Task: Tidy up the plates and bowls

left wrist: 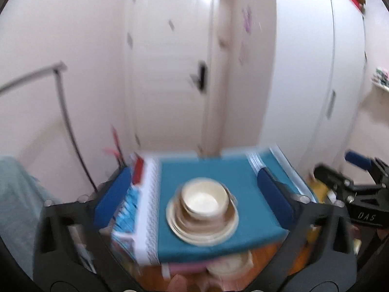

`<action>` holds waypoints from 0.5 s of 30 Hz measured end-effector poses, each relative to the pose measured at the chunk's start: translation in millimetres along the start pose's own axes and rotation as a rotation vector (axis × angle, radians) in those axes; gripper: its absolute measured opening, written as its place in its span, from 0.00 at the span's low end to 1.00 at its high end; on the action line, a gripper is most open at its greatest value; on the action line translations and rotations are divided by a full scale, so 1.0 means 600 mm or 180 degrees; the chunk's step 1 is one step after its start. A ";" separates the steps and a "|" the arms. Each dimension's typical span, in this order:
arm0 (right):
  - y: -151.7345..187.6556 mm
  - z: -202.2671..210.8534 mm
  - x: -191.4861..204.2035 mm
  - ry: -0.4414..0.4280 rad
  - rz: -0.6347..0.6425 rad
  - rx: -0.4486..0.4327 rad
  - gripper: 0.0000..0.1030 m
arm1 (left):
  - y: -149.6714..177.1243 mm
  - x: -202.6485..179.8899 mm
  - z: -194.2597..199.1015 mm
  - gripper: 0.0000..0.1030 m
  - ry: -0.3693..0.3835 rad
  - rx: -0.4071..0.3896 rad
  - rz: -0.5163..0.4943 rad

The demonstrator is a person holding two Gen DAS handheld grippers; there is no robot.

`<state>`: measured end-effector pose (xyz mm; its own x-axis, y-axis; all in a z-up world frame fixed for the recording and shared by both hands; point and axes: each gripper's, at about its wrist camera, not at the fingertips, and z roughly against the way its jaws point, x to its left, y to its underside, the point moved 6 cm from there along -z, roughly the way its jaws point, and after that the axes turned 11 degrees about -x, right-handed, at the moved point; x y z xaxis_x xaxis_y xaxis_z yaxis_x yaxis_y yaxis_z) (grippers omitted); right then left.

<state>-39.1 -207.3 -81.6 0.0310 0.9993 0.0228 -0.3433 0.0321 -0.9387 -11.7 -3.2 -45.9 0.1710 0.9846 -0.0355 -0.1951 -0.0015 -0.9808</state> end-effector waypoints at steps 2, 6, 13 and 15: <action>0.000 0.012 -0.001 0.0028 0.0002 -0.0035 0.99 | -0.014 -0.007 0.024 1.00 0.0015 -0.0160 -0.0113; 0.000 0.030 -0.004 0.0094 -0.0062 -0.0102 0.99 | -0.020 -0.008 0.038 1.00 -0.0084 -0.0176 -0.0180; -0.005 0.058 -0.006 0.0200 -0.0013 -0.0204 0.99 | -0.010 -0.001 0.049 1.00 -0.0136 -0.0086 -0.0158; -0.006 0.063 -0.007 0.0226 -0.0002 -0.0229 0.99 | -0.010 -0.003 0.056 1.00 -0.0132 -0.0096 -0.0161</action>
<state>-73.6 -210.8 -65.4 0.0984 0.9951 0.0014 -0.2752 0.0285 -0.9610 -43.2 0.8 -33.8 0.1396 0.9900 0.0216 -0.1579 0.0438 -0.9865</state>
